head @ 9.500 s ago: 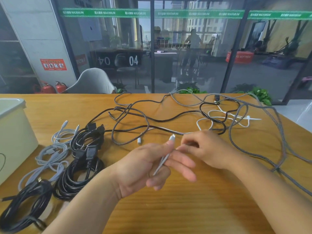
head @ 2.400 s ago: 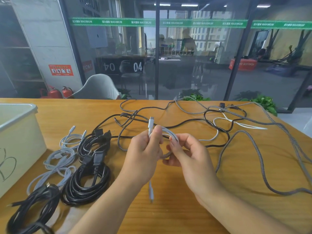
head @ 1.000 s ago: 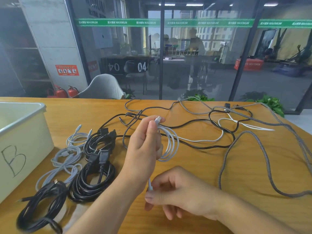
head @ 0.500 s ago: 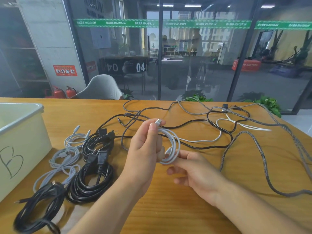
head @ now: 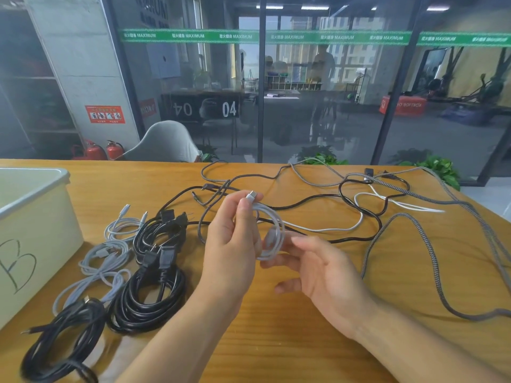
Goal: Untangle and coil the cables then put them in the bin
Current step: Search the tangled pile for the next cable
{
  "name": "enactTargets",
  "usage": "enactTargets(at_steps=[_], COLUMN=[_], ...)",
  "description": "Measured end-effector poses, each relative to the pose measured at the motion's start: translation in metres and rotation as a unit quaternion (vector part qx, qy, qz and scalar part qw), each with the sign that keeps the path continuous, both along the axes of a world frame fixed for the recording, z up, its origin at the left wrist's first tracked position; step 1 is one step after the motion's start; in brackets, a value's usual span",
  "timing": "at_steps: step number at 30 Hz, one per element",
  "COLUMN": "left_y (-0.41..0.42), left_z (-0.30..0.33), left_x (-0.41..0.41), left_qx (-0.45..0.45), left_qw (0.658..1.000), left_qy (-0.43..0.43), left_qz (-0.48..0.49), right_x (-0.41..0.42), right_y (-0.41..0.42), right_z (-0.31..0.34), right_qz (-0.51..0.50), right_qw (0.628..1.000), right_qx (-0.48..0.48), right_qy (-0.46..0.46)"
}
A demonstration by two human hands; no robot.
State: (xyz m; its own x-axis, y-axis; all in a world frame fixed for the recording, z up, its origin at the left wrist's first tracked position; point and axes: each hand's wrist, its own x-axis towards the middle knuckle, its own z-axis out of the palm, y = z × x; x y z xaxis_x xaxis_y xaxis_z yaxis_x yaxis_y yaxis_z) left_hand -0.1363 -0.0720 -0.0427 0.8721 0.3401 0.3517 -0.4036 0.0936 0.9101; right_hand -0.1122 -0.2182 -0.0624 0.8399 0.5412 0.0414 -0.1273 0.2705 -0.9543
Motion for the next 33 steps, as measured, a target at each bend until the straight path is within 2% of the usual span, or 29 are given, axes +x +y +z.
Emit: enactTargets(at_steps=[3, 7, 10, 13, 17, 21, 24, 26, 33], left_y=[0.0, -0.002, -0.003, -0.002, 0.001, 0.001, 0.001, 0.002, 0.0], left_z=[-0.001, -0.001, -0.003, -0.004, -0.007, -0.009, -0.01, -0.01, -0.007], left_x=[0.0, 0.0, 0.0, 0.001, 0.002, 0.003, 0.004, 0.005, 0.006], left_qx=[0.015, -0.011, -0.021, -0.024, 0.002, 0.037, 0.053, 0.05, 0.029], left_qw=[1.0, 1.0, 0.999, 0.999, 0.999, 0.999, 0.998, 0.999, 0.999], left_qy=[0.004, 0.017, 0.026, 0.028, 0.029, 0.015, 0.013, 0.018, 0.018], left_qz=[0.004, -0.014, -0.02, -0.019, -0.014, -0.002, 0.007, 0.007, 0.022], right_x=[-0.002, -0.006, -0.006, -0.004, -0.001, -0.001, -0.002, -0.002, 0.001], right_y=[0.002, 0.008, 0.008, 0.007, 0.002, -0.002, -0.002, -0.002, 0.004], right_z=[0.0, -0.001, -0.002, -0.004, -0.005, -0.007, -0.006, -0.007, -0.008], right_qz=[-0.043, -0.116, -0.154, -0.148, -0.131, -0.191, -0.241, -0.253, -0.26], right_qw=[0.999, 0.991, 0.981, 0.968, 0.956, 0.906, 0.868, 0.867, 0.938], right_qx=[-0.009, 0.002, 0.002, -0.035, -0.102, -0.192, -0.203, -0.19, -0.077], right_qy=[-0.027, -0.061, -0.122, -0.198, -0.242, -0.325, -0.383, -0.385, -0.215])
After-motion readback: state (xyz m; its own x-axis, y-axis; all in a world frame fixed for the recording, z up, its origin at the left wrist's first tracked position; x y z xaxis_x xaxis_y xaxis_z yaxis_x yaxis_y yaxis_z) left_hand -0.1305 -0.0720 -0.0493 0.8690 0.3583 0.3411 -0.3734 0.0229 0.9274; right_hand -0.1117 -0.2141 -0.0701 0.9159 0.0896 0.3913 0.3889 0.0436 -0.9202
